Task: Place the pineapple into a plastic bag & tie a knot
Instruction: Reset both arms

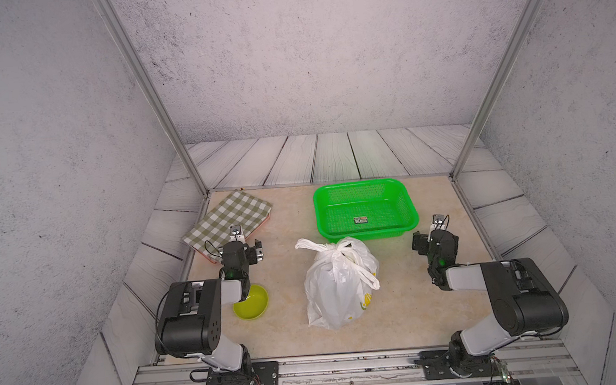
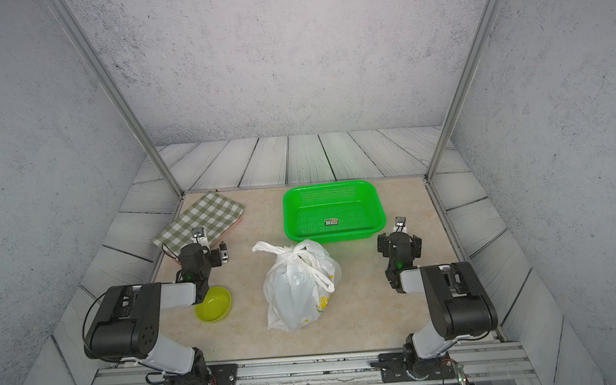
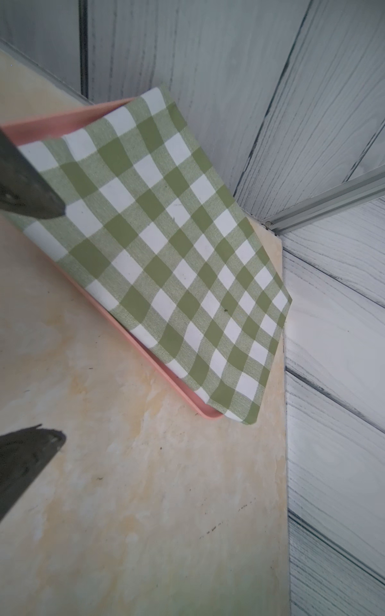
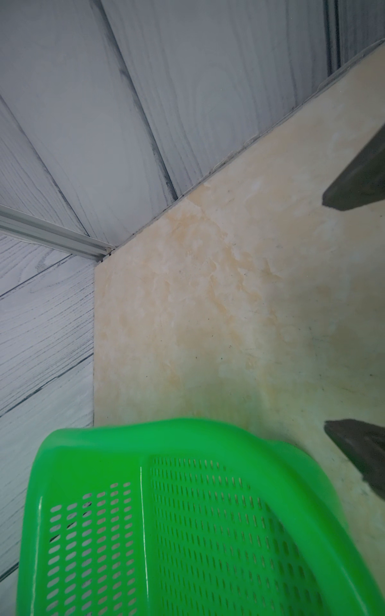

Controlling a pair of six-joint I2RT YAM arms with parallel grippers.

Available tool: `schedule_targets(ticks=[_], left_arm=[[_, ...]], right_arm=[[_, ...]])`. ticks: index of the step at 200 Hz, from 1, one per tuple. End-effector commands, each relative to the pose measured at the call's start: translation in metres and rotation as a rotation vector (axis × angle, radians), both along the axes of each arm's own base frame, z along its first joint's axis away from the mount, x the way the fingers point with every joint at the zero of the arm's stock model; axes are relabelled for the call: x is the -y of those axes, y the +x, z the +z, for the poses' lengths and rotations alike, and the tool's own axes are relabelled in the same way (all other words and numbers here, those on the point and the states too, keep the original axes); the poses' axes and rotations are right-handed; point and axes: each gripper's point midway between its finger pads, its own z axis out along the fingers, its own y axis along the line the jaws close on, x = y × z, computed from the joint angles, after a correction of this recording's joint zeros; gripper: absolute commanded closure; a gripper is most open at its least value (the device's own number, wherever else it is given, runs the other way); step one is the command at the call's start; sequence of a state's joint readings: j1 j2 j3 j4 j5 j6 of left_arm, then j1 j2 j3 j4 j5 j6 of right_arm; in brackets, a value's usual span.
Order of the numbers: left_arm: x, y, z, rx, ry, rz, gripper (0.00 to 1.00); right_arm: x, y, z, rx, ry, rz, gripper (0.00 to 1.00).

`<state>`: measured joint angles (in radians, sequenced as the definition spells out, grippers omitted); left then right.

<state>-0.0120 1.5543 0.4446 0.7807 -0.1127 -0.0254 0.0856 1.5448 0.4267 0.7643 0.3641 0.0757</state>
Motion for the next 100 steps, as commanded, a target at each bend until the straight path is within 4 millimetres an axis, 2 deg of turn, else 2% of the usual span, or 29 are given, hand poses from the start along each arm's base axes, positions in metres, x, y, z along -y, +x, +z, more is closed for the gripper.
schedule_targets(ticks=[1, 54, 100], left_arm=[[-0.0012, 0.0006, 0.0019, -0.011, -0.014, 0.000, 0.00], [-0.0008, 0.0011, 0.0021, -0.012, -0.014, -0.001, 0.01], [-0.0007, 0.0005, 0.0020, -0.011, -0.015, -0.001, 0.01]], right_arm=[[-0.0016, 0.0039, 0.0094, 0.033, 0.015, 0.008, 0.01], [-0.0062, 0.0104, 0.0052, 0.007, 0.044, 0.058, 0.01], [-0.0047, 0.0080, 0.0058, 0.011, 0.057, 0.065, 0.01]])
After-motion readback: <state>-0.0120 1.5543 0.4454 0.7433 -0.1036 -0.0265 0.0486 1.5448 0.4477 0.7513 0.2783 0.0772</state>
